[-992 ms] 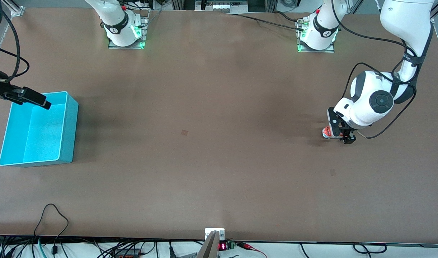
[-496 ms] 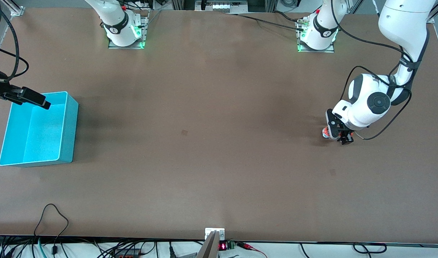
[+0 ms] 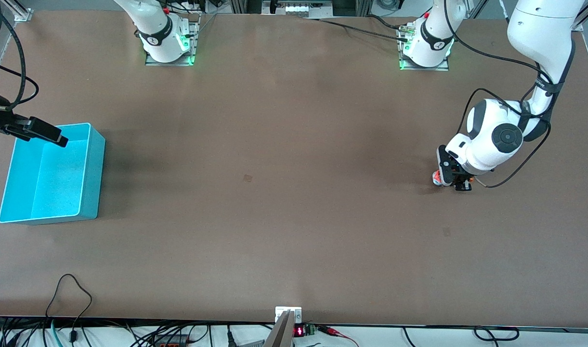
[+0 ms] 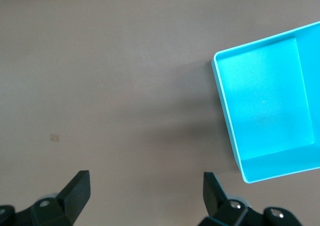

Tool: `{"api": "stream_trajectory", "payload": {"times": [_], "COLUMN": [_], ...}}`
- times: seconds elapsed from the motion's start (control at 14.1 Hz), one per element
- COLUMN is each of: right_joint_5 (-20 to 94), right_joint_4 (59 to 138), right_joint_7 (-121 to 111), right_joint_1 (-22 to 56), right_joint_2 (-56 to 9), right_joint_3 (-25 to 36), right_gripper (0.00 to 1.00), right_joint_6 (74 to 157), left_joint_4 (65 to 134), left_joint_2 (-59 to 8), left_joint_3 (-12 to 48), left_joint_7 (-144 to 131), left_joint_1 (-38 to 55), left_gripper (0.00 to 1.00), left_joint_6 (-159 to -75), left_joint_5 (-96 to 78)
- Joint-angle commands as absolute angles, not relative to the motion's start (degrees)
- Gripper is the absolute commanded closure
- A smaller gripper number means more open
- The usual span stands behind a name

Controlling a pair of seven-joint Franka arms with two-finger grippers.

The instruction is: Wind up bus and store in blue box

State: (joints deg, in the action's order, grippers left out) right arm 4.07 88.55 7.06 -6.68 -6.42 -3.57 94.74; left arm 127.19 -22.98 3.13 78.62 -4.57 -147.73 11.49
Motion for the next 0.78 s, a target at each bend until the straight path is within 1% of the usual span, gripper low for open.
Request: {"api": "stream_trajectory", "payload": {"times": [0.0,0.43,0.71], "right_joint_5": [5.27,5.27,6.06], "right_joint_4": [88.24,88.24,88.24], "right_joint_7": [6.15,6.06,5.11], "right_joint_1": [-7.21,-7.12,-7.56], "right_joint_2": [-6.50,-6.50,-6.50], "right_joint_3": [-3.96,-4.04,-3.87], "right_gripper": [0.00,0.00,0.00], "right_joint_6": [94.83,94.83,94.75], "left_joint_4": [127.35,127.35,126.13], "left_joint_2": [-22.06,-22.94,-25.57], "left_joint_3": [3.34,3.25,2.81], "left_joint_7": [80.33,79.81,79.89], "left_joint_1": [-5.27,-5.19,-5.19], "left_gripper": [0.71,0.71,0.72], "left_joint_6": [-147.92,-147.66,-147.74], "left_joint_5": [12.66,12.57,12.66]}}
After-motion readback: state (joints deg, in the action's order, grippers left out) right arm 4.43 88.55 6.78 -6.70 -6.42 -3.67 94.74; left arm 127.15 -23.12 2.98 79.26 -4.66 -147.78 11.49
